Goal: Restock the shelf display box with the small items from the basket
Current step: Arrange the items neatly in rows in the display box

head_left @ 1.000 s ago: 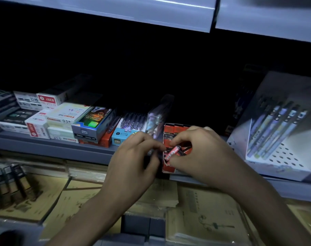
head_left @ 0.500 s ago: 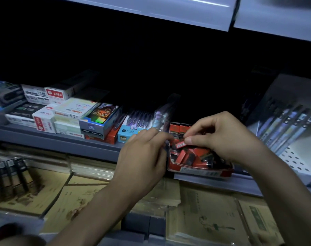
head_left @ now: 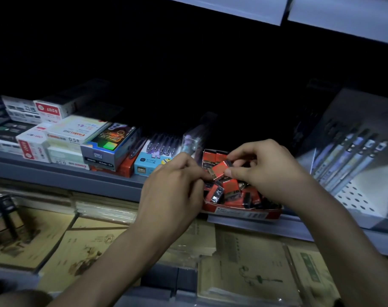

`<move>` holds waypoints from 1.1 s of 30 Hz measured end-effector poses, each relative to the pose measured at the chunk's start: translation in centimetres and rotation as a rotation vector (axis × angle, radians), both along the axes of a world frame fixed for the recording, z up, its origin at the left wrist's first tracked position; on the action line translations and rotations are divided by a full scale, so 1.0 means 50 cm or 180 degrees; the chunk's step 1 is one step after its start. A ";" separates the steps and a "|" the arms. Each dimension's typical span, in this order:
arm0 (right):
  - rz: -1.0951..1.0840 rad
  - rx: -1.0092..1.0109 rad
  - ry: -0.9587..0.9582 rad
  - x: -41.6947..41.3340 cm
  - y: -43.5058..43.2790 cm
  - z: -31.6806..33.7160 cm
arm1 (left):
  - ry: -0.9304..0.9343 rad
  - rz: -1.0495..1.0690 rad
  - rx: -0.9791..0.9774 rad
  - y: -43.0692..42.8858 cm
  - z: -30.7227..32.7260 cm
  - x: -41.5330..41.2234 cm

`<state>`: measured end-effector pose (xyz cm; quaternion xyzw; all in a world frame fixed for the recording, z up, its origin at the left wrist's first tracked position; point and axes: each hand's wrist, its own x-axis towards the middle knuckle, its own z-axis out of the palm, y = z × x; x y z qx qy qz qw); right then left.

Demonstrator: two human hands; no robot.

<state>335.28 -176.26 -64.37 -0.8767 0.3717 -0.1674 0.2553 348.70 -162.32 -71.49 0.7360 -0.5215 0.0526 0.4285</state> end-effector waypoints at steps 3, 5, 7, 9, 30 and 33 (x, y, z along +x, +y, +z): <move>0.0066 0.0066 -0.0199 0.002 0.001 0.001 | -0.0003 -0.0032 0.0009 0.004 -0.001 -0.001; 0.0093 0.0105 -0.0356 0.003 0.001 0.002 | -0.0029 -0.0032 0.0020 0.006 -0.002 -0.001; 0.0116 0.0107 -0.0480 0.006 0.001 0.003 | -0.0036 -0.0012 0.0008 0.009 -0.002 0.001; 0.0185 0.0094 -0.0499 0.011 0.002 0.000 | -0.0063 0.0014 0.0006 0.011 -0.004 0.005; 0.0377 -0.0041 -0.0497 0.044 0.024 -0.020 | -0.0346 0.0032 -0.0031 0.021 0.003 0.013; 0.0412 -0.0135 -0.0482 0.046 0.029 -0.020 | -0.0100 -0.0050 -0.0023 0.020 0.003 0.012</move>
